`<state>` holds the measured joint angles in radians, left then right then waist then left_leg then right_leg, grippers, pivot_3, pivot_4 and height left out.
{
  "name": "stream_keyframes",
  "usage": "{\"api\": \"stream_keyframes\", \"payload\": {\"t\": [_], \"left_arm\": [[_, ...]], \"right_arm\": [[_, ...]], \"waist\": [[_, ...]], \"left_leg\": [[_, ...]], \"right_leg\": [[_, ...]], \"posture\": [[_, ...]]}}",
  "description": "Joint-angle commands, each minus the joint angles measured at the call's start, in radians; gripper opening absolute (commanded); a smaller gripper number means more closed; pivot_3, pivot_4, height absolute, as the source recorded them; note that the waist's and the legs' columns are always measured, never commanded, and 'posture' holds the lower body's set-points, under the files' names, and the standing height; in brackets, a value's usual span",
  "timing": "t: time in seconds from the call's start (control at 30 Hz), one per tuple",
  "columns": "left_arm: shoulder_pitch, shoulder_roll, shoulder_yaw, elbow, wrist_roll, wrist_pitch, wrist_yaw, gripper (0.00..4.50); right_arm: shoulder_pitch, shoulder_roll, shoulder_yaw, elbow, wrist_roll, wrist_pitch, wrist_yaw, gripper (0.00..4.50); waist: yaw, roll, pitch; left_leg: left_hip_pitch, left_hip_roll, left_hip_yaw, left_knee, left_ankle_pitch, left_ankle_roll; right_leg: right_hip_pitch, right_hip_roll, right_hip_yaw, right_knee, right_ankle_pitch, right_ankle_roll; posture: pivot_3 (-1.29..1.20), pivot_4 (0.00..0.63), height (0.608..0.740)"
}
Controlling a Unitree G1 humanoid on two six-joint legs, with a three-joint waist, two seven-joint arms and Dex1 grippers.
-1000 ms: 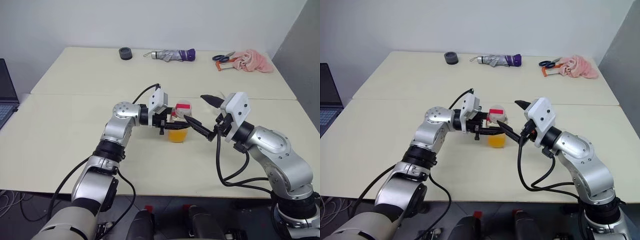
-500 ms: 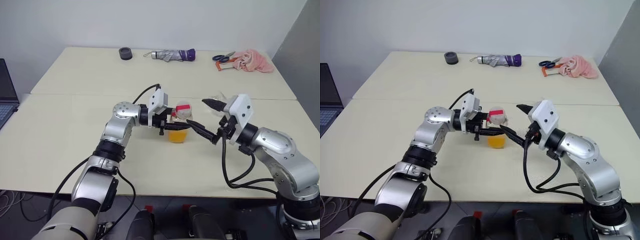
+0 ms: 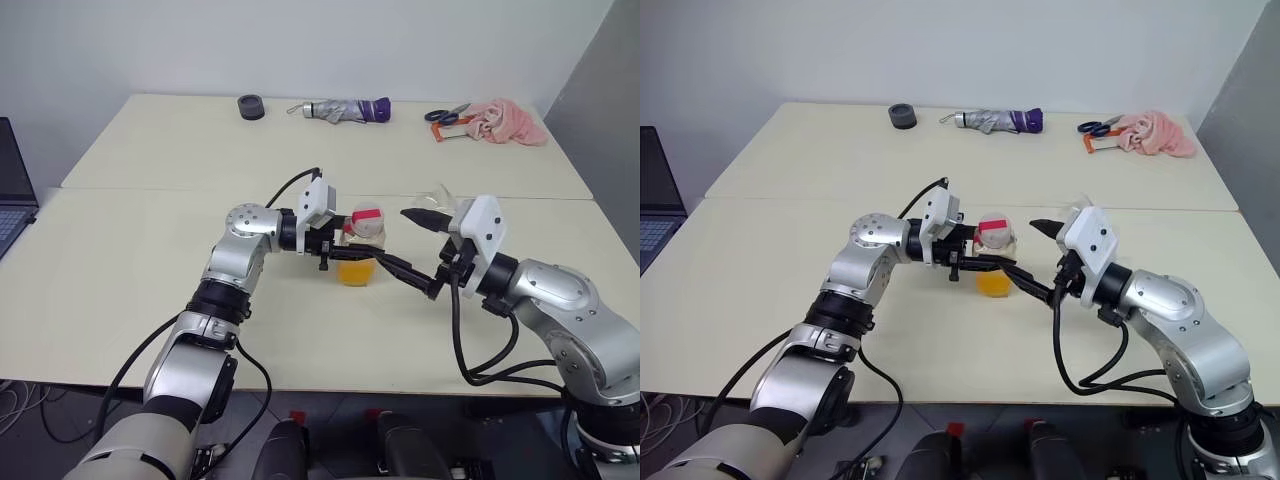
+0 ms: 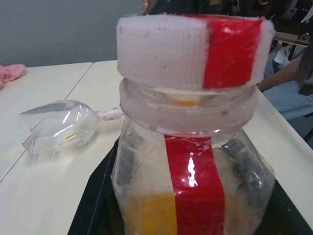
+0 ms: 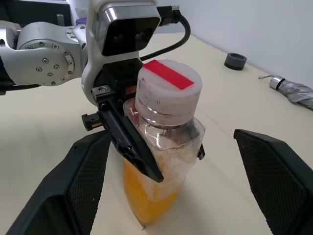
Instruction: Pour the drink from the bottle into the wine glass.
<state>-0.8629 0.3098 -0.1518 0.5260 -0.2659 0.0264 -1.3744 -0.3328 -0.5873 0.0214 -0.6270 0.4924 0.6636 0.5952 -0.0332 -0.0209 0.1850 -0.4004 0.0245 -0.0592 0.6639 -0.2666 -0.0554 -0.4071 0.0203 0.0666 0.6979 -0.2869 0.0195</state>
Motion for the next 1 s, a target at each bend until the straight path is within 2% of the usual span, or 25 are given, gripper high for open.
{"api": "stream_keyframes", "payload": {"t": [0.03, 0.27, 0.4, 0.67, 1.0], "left_arm": [[-0.032, -0.005, 0.026, -0.027, -0.025, -0.008, 0.003, 1.76], [-0.022, -0.005, 0.025, -0.051, -0.038, 0.01, -0.001, 1.76], [-0.027, -0.007, 0.024, -0.051, -0.04, 0.014, -0.005, 1.76], [-0.03, -0.008, 0.023, -0.053, -0.039, 0.017, -0.006, 1.76], [-0.028, -0.005, 0.024, -0.058, -0.036, 0.02, -0.004, 1.76]], "right_arm": [[0.001, -0.006, -0.038, -0.04, 0.035, -0.004, 0.013, 4.24], [-0.059, 0.049, -0.078, -0.017, 0.158, 0.044, -0.011, 4.24], [-0.105, 0.059, -0.073, 0.023, 0.175, 0.057, -0.018, 4.24], [-0.169, 0.056, -0.024, 0.104, 0.109, -0.006, 0.004, 4.24], [-0.166, 0.053, 0.023, 0.135, 0.013, -0.083, 0.029, 4.24]], "waist": [[0.0, 0.0, 0.0], [-0.001, 0.0, 0.0], [0.0, 0.0, 0.0], [0.0, 0.0, 0.0], [0.0, 0.0, 0.0]], "left_leg": [[0.0, 0.0, 0.0, 0.0, 0.0, 0.0], [0.0, 0.0, 0.0, 0.0, 0.0, 0.0], [0.0, 0.0, 0.0, 0.0, 0.0, 0.0], [0.0, 0.0, 0.0, 0.0, 0.0, 0.0], [0.0, 0.0, 0.0, 0.0, 0.0, 0.0]], "right_leg": [[0.0, 0.0, 0.0, 0.0, 0.0, 0.0], [0.0, 0.0, 0.0, 0.0, 0.0, 0.0], [0.0, 0.0, 0.0, 0.0, 0.0, 0.0], [0.0, 0.0, 0.0, 0.0, 0.0, 0.0], [0.0, 0.0, 0.0, 0.0, 0.0, 0.0]], "posture": [[0.0, 0.15, 0.74], [0.0, 0.15, 0.74], [0.0, 0.15, 0.74], [0.0, 0.15, 0.74], [0.0, 0.15, 0.74]]}}
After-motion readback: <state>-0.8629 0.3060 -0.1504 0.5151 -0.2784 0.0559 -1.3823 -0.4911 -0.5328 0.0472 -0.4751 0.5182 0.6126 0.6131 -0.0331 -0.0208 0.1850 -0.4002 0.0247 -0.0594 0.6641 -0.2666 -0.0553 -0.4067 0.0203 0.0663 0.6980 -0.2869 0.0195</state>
